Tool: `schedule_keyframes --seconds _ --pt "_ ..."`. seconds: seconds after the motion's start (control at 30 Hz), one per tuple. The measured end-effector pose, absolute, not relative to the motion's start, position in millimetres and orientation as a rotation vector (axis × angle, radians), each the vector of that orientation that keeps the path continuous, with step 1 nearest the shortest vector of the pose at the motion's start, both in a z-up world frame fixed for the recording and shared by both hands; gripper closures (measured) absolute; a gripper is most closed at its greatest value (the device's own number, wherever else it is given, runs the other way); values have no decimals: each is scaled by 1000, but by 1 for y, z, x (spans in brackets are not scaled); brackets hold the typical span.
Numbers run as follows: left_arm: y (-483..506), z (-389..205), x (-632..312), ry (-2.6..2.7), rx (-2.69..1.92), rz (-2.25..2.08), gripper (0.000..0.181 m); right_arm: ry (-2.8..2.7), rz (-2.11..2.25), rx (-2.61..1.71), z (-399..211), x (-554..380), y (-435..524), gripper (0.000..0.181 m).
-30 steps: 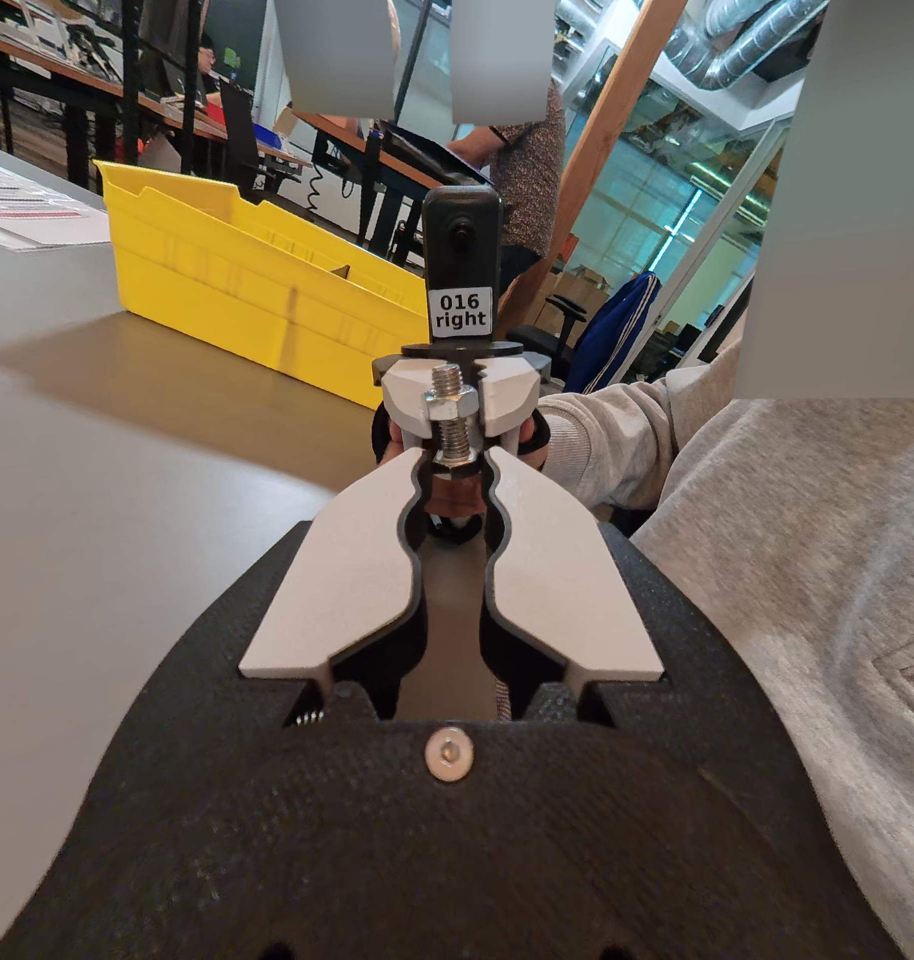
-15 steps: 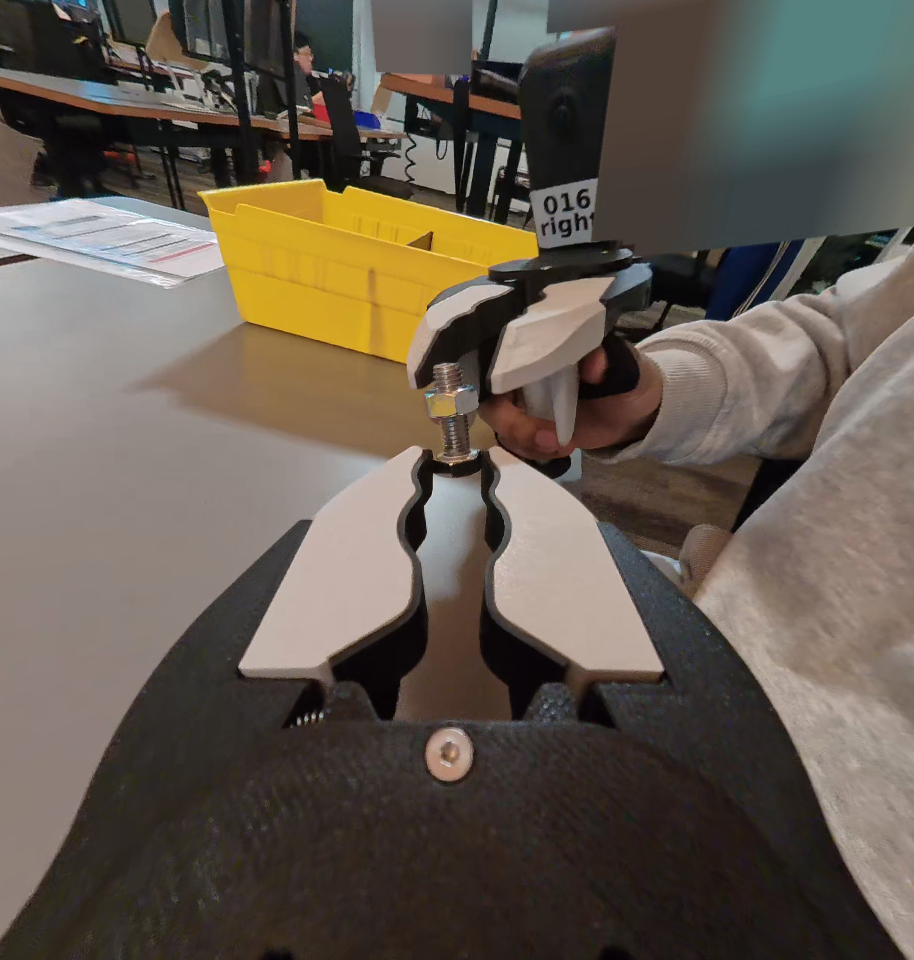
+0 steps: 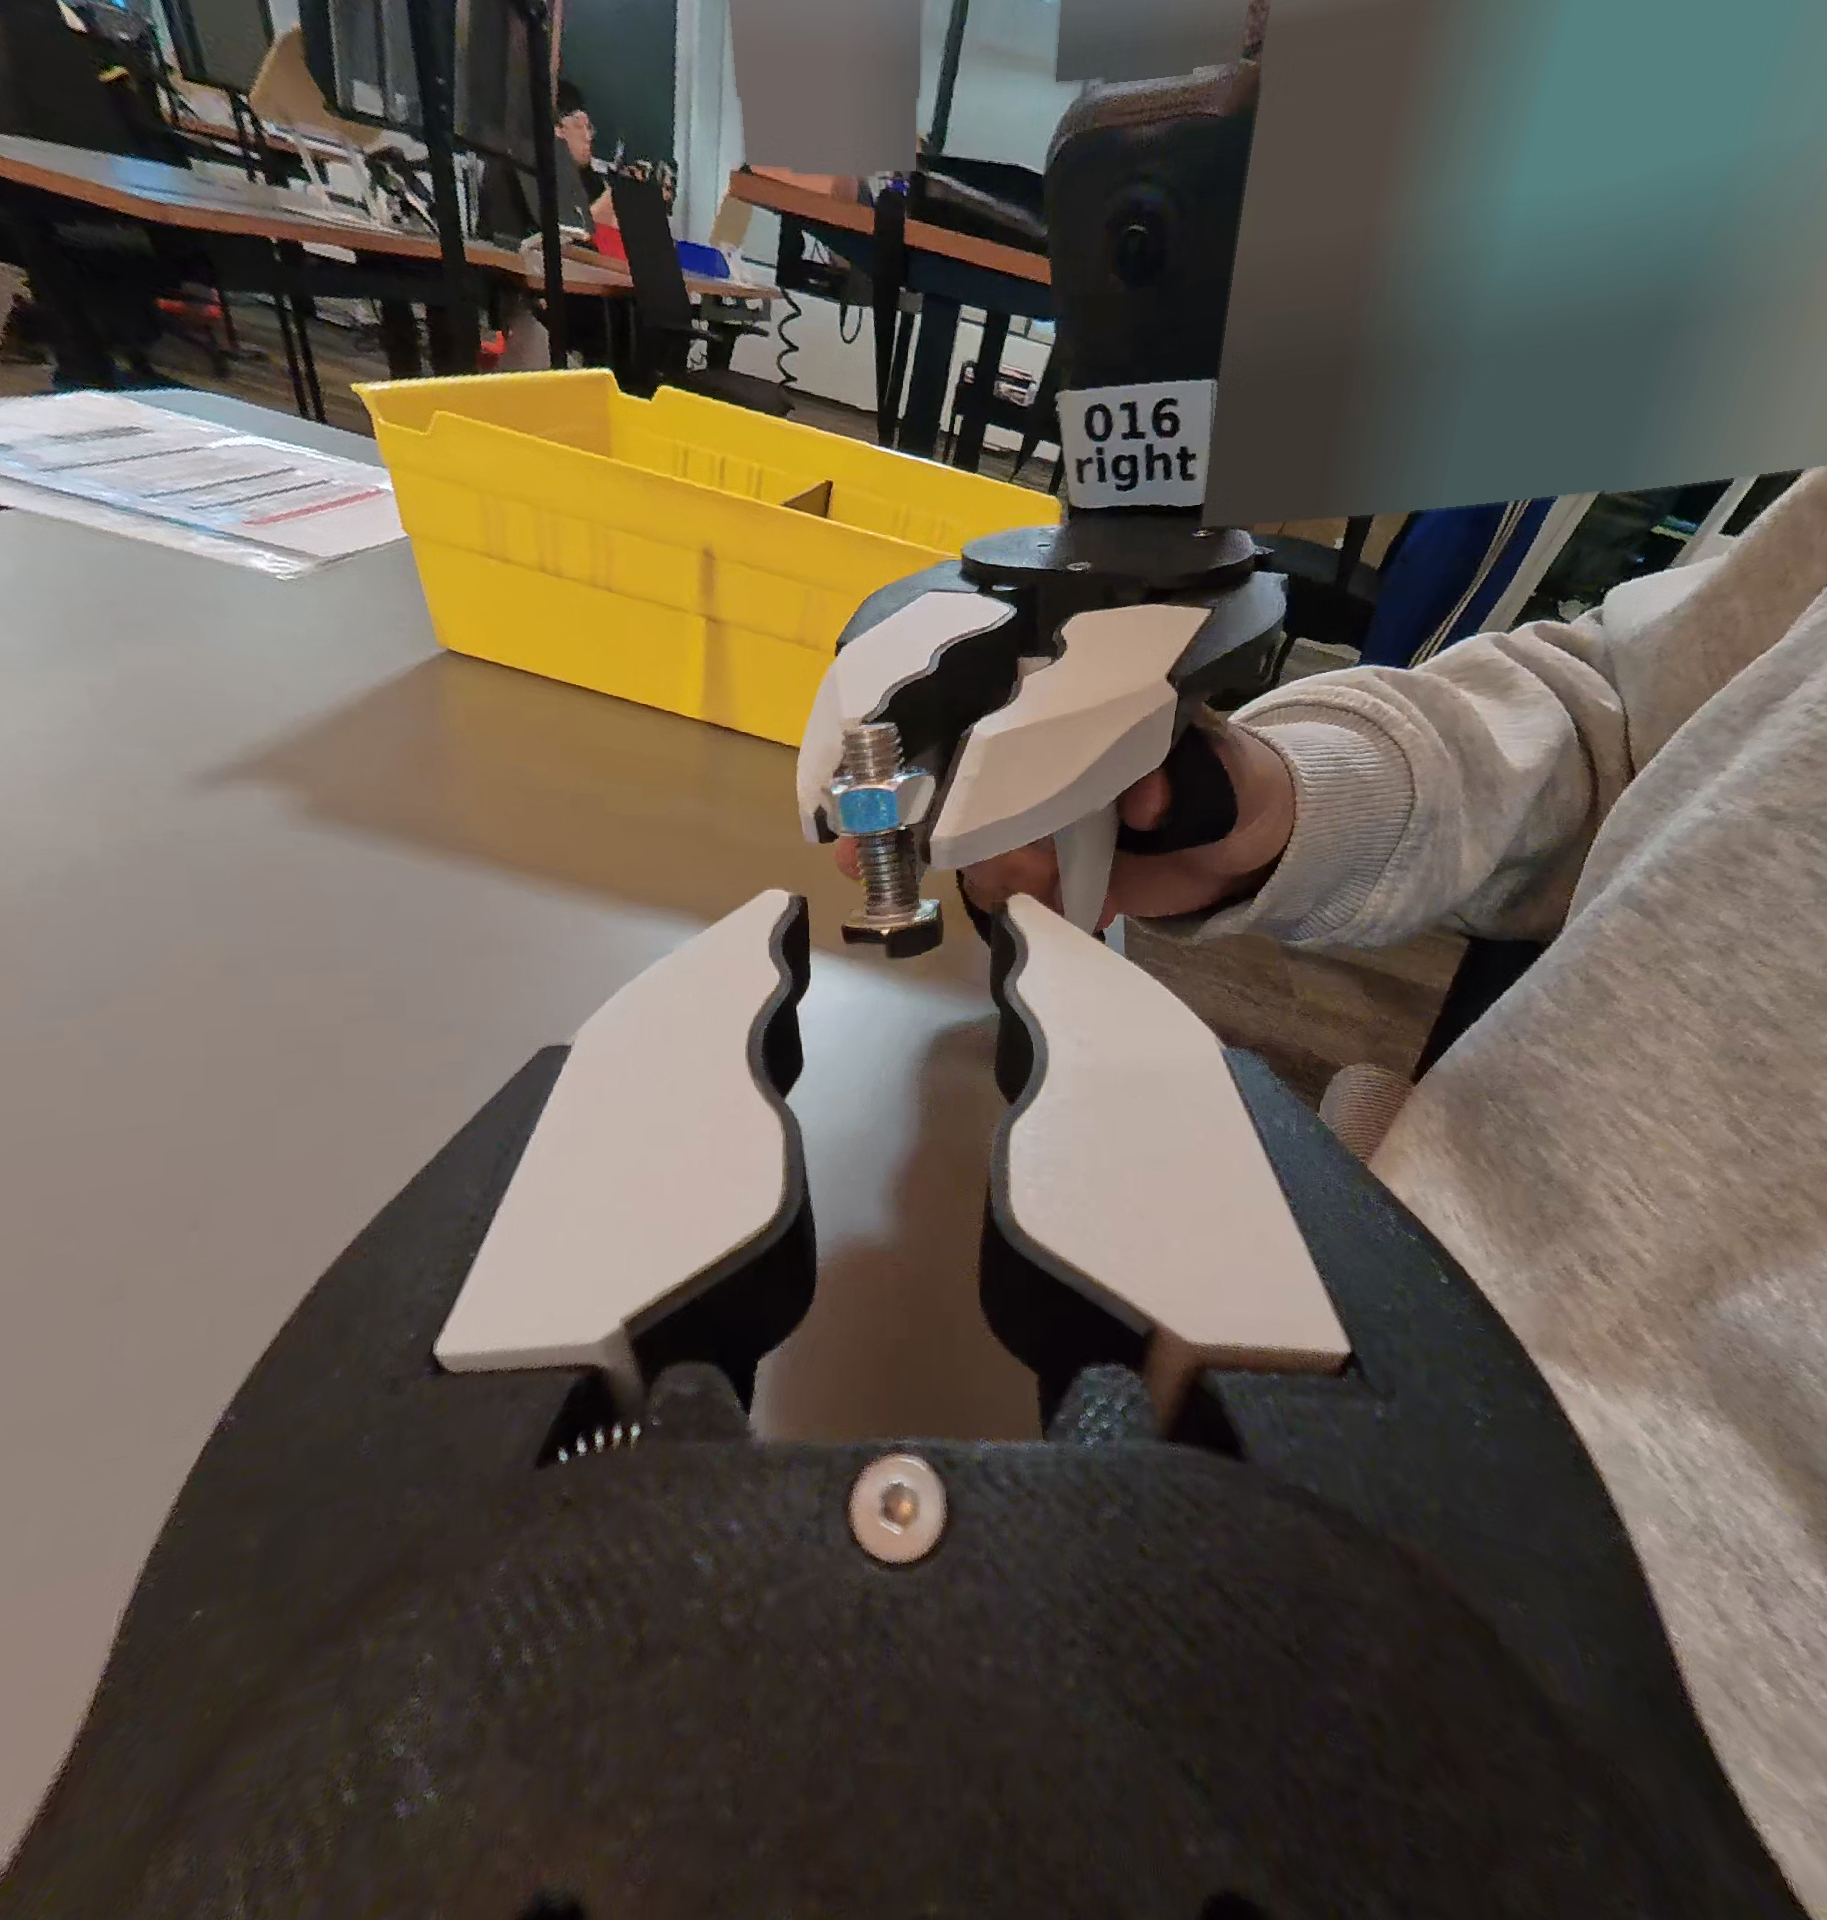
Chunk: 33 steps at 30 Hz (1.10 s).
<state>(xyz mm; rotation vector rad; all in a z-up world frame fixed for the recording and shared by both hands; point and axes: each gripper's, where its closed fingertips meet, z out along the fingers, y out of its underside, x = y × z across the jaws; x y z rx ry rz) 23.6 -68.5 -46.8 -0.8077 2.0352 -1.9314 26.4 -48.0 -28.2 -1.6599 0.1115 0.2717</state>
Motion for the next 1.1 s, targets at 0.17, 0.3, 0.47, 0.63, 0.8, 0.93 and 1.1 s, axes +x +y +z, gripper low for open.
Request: schedule_keyframes --seconds 0.17,0.3,0.47,0.63,0.8,0.93,1.1 --pt "-69 -45 21 2024 -792 -1958 161 108 309 -1626 -24 26 -50 164" --pt "-71 -44 18 2047 -790 -2005 159 51 308 -1626 -23 21 -51 163" --pt "-73 -44 14 2066 -785 -2041 164 9 287 -1643 -24 16 -50 163" --pt "-72 -44 14 2065 -777 -2036 164 9 295 -1639 -23 16 -50 163" --pt "-68 -45 21 2044 -806 -1985 164 63 283 -1642 -24 23 -49 158" --pt "-58 -46 31 1989 -848 -1909 164 111 157 -1712 -28 37 -49 150" --pt "-42 -42 44 1876 -869 -1812 164 42 -45 -1893 -23 39 -45 151"
